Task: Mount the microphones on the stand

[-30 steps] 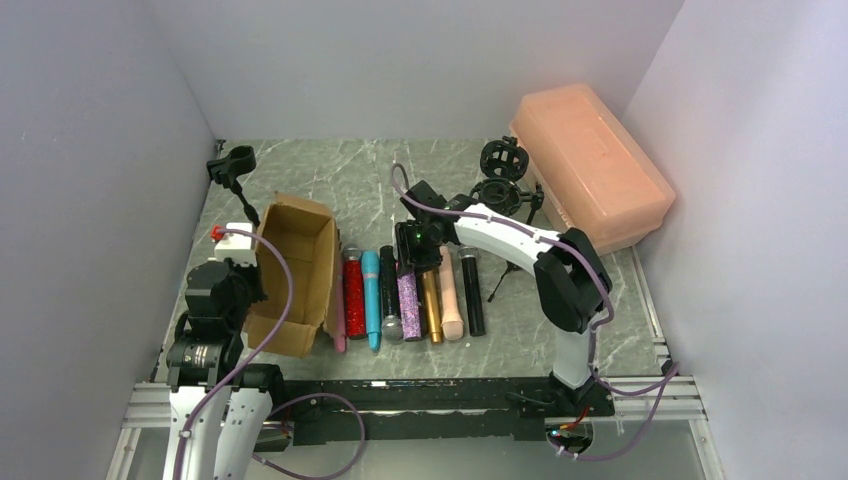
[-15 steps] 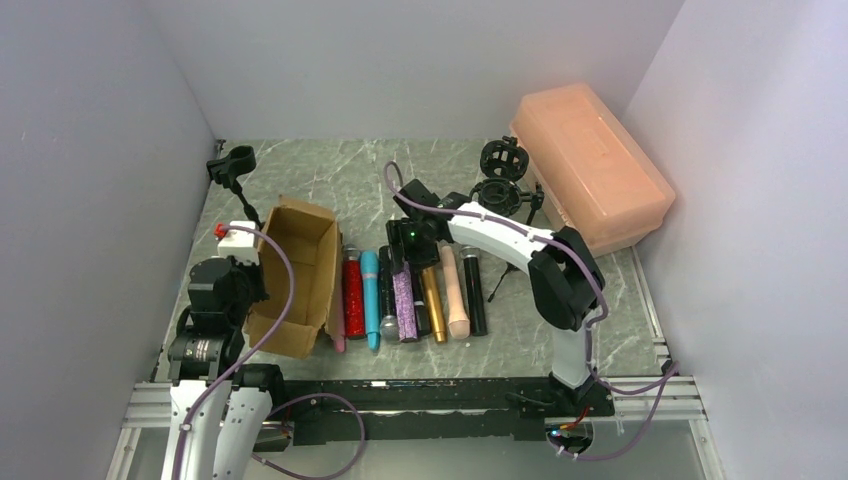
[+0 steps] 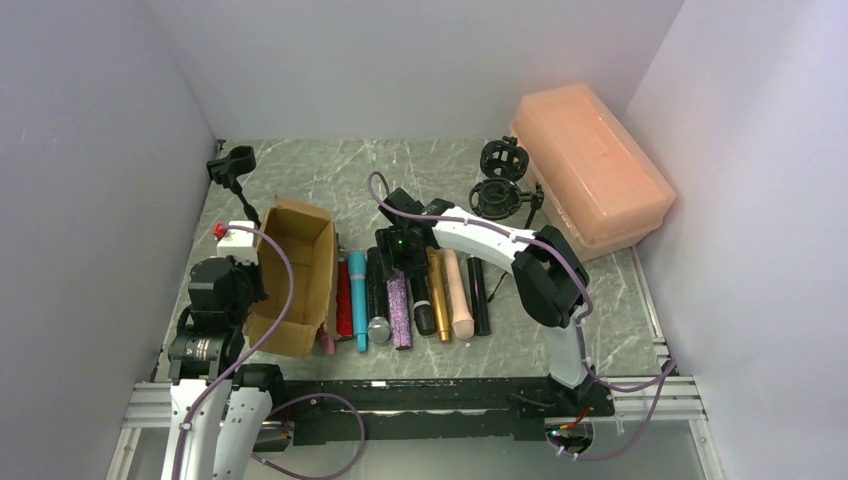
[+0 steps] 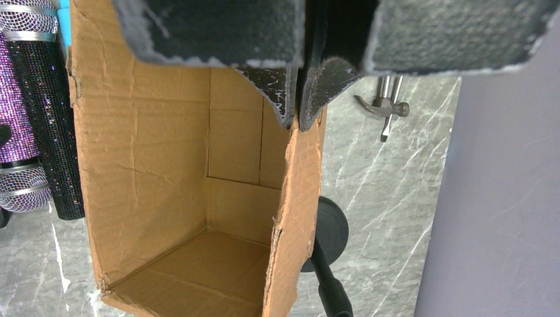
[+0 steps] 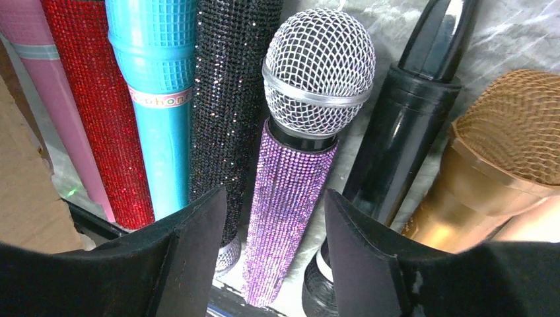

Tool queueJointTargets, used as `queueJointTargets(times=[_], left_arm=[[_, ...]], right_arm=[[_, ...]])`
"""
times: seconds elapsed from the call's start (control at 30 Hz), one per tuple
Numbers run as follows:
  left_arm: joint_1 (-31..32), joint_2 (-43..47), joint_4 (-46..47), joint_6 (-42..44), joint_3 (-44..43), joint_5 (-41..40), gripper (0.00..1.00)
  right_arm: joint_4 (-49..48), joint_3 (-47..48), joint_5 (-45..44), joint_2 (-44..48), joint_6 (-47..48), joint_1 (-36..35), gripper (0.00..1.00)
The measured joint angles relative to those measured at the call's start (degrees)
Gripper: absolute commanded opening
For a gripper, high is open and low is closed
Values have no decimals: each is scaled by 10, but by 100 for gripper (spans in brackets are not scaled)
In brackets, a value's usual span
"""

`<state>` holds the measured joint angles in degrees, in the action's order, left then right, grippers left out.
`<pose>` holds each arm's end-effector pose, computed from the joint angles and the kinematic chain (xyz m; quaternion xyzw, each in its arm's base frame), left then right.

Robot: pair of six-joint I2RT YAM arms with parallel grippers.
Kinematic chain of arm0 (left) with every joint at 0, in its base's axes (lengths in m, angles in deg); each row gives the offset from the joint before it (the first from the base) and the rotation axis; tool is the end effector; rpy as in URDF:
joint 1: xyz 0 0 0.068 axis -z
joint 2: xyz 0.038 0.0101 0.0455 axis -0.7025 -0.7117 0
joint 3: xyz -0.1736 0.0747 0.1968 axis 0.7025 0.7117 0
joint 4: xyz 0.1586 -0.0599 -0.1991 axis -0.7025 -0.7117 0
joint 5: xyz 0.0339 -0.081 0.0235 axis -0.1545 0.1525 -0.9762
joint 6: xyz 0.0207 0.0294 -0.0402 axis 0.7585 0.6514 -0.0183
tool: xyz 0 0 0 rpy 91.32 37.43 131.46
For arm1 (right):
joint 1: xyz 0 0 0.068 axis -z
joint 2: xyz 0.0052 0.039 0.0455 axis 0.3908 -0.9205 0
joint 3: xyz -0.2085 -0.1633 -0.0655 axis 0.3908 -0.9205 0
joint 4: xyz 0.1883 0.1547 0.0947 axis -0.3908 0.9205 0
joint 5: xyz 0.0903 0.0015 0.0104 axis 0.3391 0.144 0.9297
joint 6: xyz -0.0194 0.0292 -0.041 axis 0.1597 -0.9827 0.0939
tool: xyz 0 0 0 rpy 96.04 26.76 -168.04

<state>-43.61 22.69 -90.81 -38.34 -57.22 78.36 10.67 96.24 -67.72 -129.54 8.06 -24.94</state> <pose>0.1052 0.0024 0.3014 -0.0126 0.8351 0.0530 0.5474 0.2812 0.3186 0.2037 -0.1314 0.9665 0.1867 0.1172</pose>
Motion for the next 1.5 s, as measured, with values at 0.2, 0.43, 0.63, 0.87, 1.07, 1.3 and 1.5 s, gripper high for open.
queueJointTargets(times=[0.2,0.43,0.63,0.87,1.07,1.3,1.5], left_arm=[[0,0,1,0,0,1,0],[0,-7,-3,-14,-6,10,0],[0,-32,-40,-30,-88,49,0],[0,-35,-70,-16,-194,162,0],[1,-23,-134,63,-202,344,0],[2,-41,-247,166,-226,588,4],[25,-47,-198,113,-211,720,2]], right_arm=[[0,0,-13,5,-6,0,58],[2,3,-20,42,-6,0,61],[7,15,-36,96,-2,0,66],[32,23,-58,229,36,0,71],[64,61,-71,346,77,0,74],[95,100,-63,378,108,0,73],[100,72,-55,352,115,0,73]])
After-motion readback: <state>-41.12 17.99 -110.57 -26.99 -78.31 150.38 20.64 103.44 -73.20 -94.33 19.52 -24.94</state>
